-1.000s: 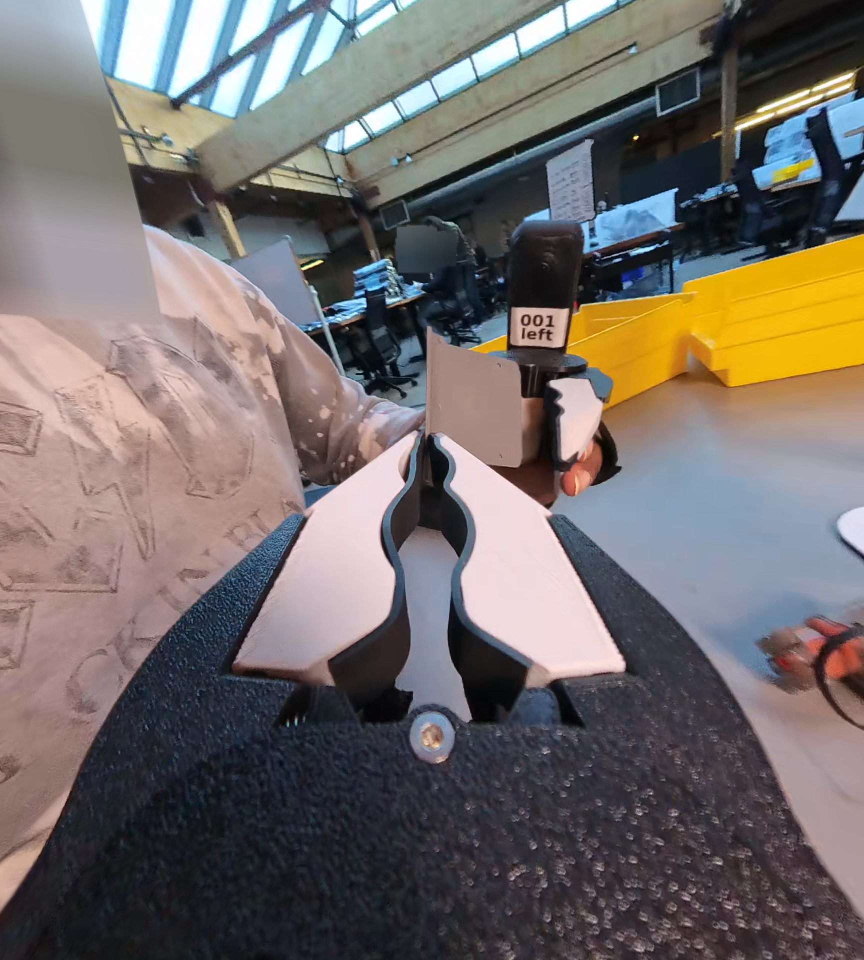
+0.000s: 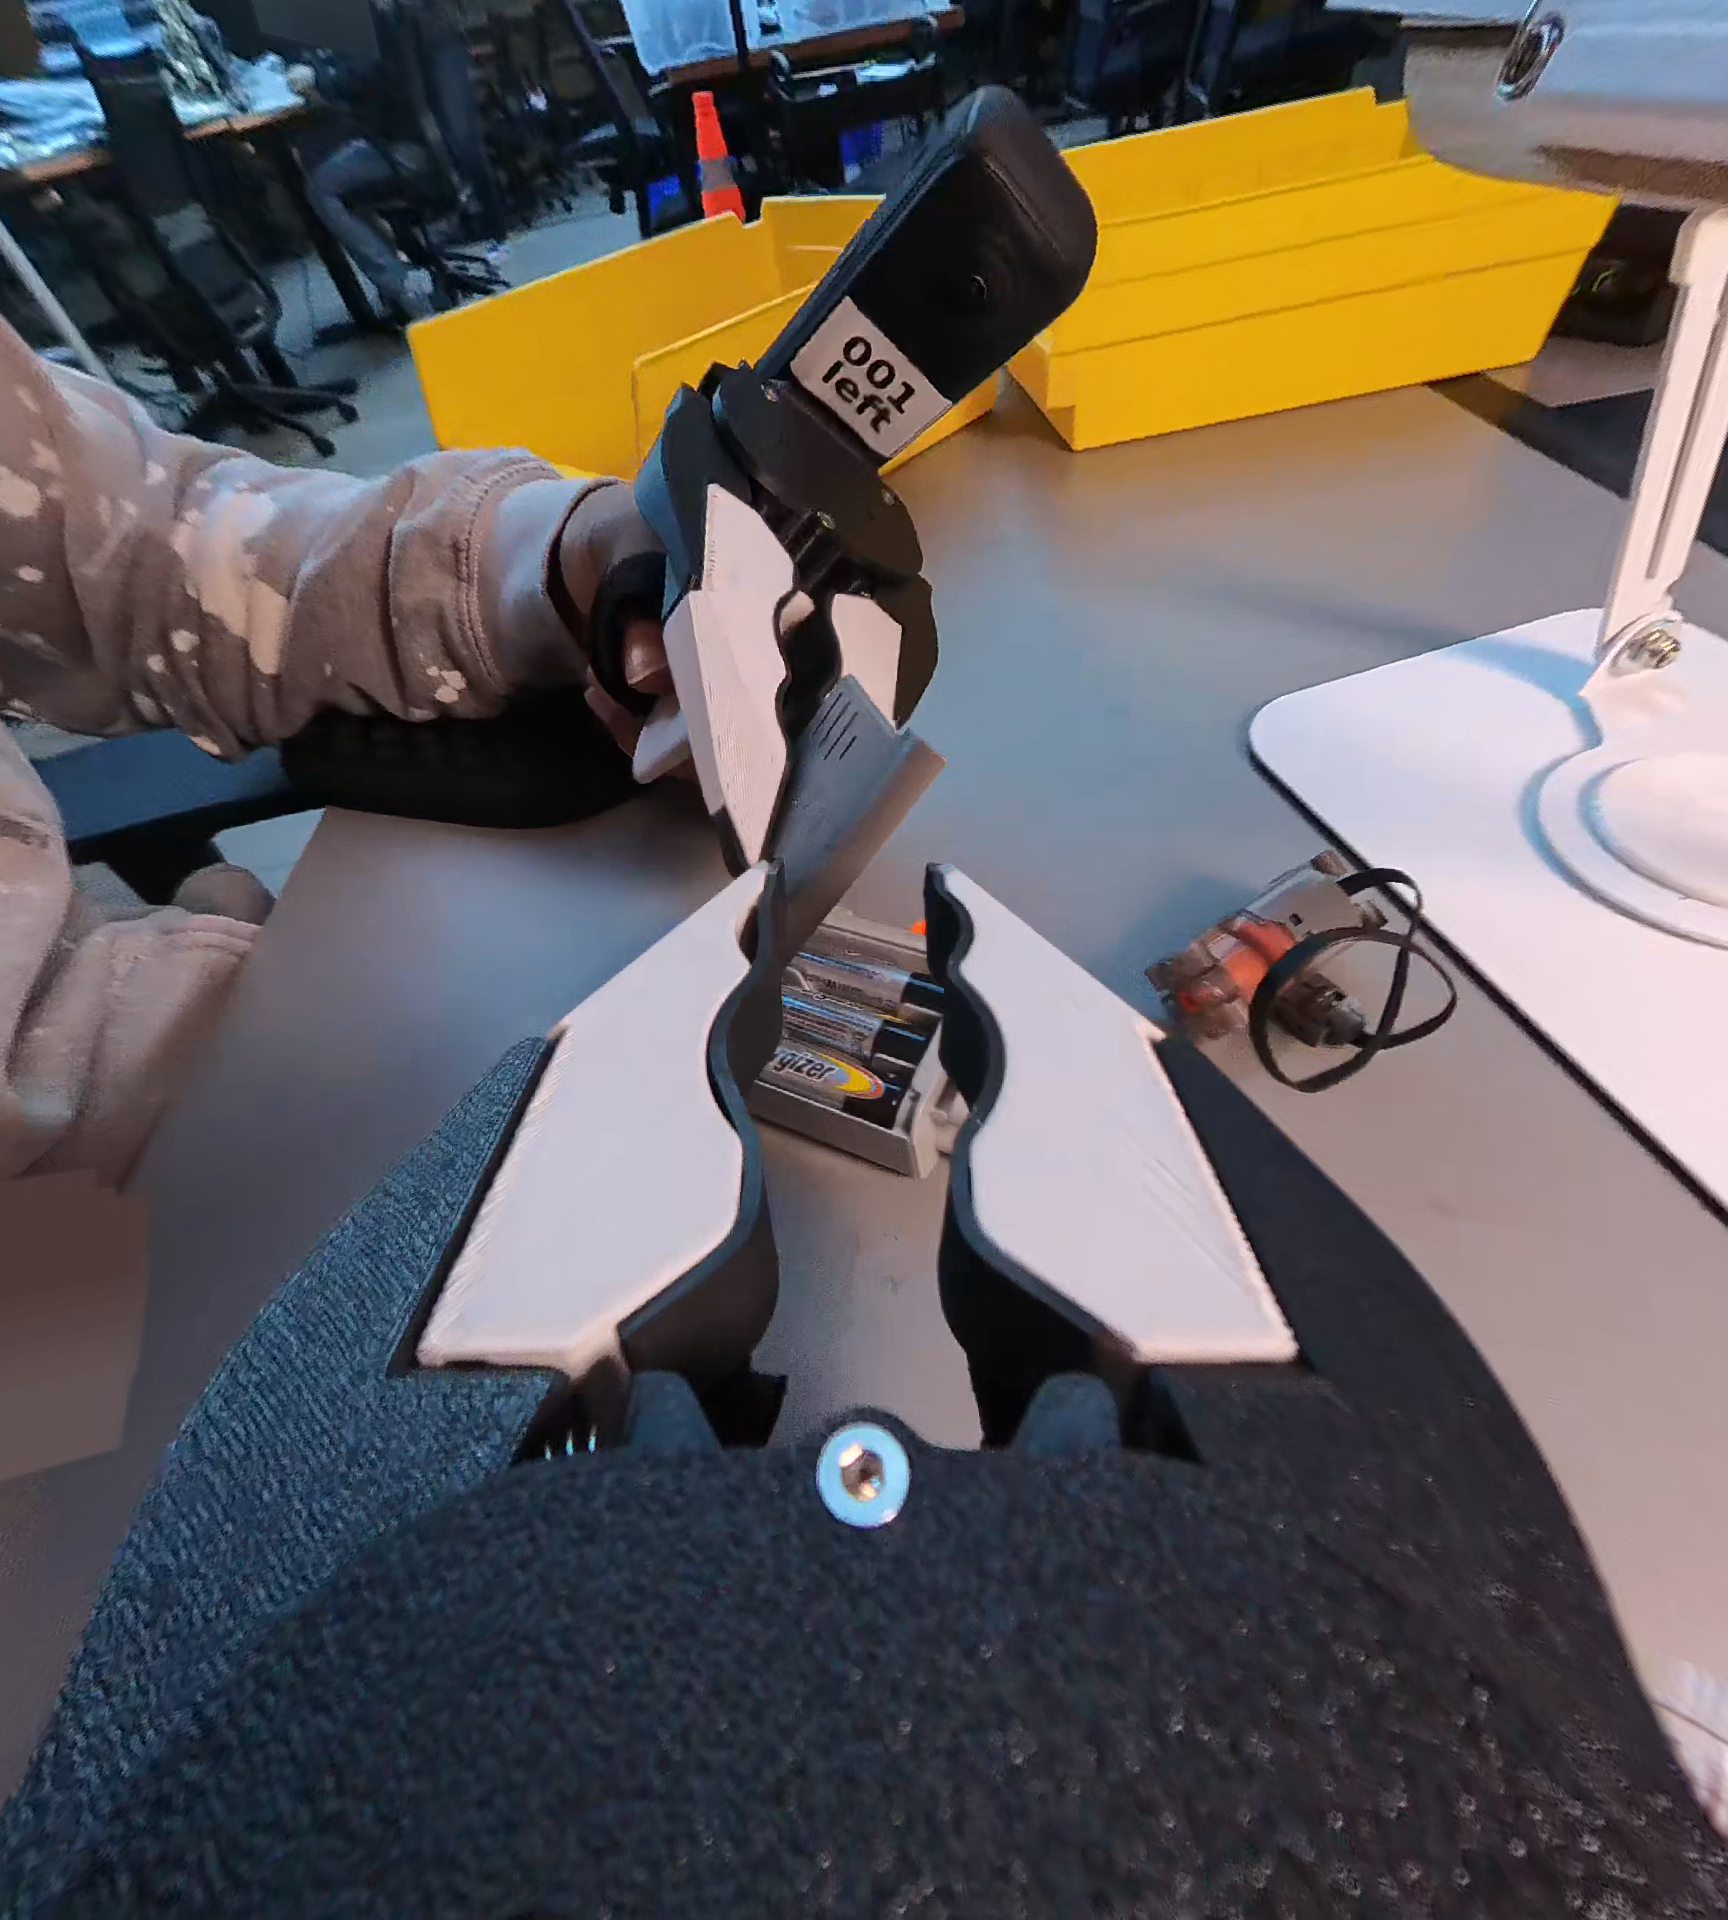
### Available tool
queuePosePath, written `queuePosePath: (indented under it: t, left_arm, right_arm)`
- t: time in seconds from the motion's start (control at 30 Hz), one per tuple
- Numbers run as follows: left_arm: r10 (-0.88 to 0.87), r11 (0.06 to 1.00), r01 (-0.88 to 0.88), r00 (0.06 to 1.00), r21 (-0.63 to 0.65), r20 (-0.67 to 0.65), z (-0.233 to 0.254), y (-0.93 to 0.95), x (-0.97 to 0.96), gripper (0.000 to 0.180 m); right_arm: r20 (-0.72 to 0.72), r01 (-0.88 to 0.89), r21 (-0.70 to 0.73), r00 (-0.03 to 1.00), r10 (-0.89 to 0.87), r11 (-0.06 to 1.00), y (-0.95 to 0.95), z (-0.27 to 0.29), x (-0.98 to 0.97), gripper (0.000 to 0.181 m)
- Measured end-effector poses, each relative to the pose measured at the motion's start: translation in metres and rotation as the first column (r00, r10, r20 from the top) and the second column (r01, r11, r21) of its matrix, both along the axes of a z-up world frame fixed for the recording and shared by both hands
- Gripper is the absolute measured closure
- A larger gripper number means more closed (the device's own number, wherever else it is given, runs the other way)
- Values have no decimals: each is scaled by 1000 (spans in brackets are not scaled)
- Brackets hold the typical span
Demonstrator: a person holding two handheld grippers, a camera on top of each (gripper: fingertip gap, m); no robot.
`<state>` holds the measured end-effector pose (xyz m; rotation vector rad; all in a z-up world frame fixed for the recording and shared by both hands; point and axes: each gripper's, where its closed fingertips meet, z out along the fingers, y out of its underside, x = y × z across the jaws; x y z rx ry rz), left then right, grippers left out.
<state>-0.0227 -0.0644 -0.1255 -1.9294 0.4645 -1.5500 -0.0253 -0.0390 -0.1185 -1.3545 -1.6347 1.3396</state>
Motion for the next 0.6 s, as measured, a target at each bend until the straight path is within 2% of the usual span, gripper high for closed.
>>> queuePosePath:
  t: [0.17,0.37,0.5,0.6]
  left_arm:
    - [42,999,-42,999,8,12,3,6,-6,178]
    - [153,988,-154,985,10,75,12,22,-27,178]
    - [152,988,-153,987,11,55,9,22,-26,179]
    - [153,988,-152,984,-23,90,10,22,-26,180]
  right_arm:
    - [-7,-28,-141,1000,27,990,-6,5,-1,175]
    - [28,26,-357,999,-17,934,5,4,-2,177]
    - [56,33,-376,998,-13,926,6,-2,-1,175]
    - [51,52,-364,998,-36,930,11,-2,-1,173]
